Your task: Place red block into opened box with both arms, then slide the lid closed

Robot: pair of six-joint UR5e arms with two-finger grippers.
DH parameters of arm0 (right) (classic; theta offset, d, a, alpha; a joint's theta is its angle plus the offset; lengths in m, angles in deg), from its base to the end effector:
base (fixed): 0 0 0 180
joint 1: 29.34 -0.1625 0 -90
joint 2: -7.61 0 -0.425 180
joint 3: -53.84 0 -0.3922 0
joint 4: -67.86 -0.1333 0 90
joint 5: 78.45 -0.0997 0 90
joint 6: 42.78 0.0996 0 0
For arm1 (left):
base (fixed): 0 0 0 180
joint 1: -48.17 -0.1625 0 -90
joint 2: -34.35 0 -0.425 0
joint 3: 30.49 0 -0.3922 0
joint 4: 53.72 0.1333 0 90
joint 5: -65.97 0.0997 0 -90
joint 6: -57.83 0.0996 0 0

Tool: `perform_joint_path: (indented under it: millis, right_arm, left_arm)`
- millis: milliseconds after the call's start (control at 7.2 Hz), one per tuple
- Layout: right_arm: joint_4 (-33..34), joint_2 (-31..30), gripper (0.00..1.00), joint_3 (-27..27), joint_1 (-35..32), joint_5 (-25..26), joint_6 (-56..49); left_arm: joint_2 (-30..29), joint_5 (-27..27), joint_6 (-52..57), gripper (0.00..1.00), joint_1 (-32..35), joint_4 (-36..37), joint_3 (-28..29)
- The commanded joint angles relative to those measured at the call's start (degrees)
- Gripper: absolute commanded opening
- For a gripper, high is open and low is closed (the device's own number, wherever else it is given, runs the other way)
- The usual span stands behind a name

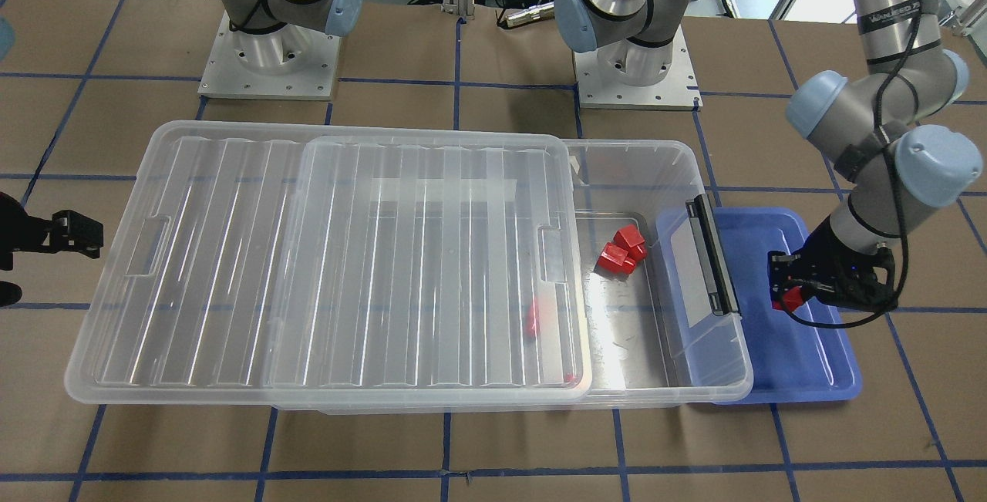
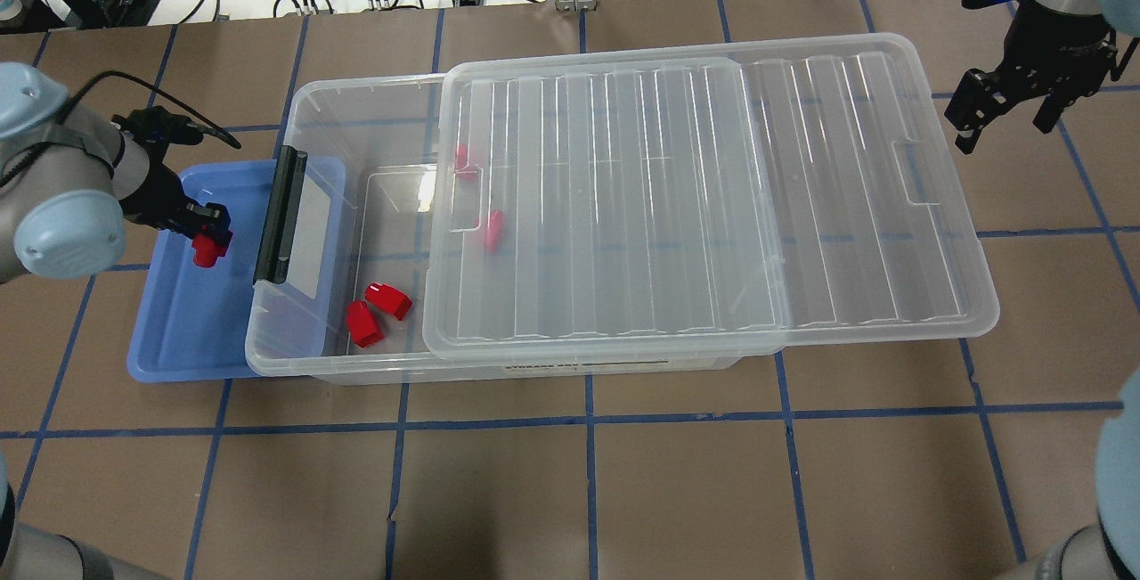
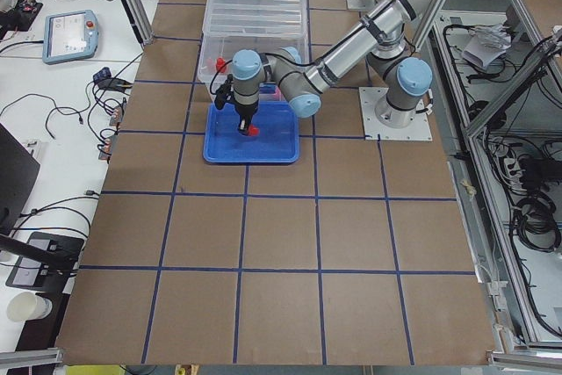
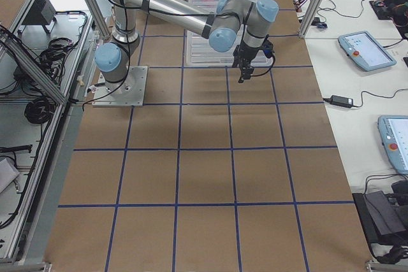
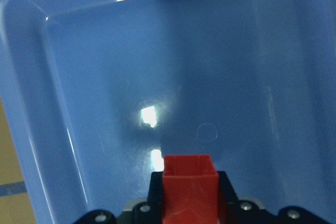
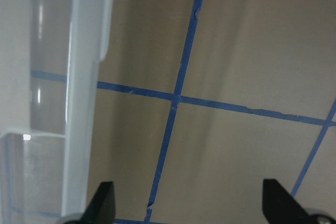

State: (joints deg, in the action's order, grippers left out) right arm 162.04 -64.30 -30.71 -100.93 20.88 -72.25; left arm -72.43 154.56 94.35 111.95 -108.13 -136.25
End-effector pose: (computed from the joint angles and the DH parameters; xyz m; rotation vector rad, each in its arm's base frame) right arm -0.0780 -0.6052 0.3688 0.3110 -3.0216 -0.3059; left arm 0.1248 -0.5607 0.2643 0.2823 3.1208 -0.0913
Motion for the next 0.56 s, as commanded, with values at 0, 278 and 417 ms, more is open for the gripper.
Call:
perform_joint_path:
  millis: [0, 278, 417]
  right_arm:
    - [-1.1, -1.0, 1.0, 1.8, -1.8, -1.5, -0.1]
    - [-3.8, -0.1, 1.0, 1.6, -2.7, -5.1, 0.1]
    - [-3.6, 0.5, 1.0, 1.1, -2.6, -4.9, 0.0]
  left_arm:
    - [3.1, -0.1, -2.6, 0.09, 2.6, -18.1, 12.2]
    - [5.7, -0.1, -10.6, 0.09, 10.1, -22.0, 17.8]
    - [6.8, 0.2, -17.4, 0.09, 13.1, -23.7, 18.0]
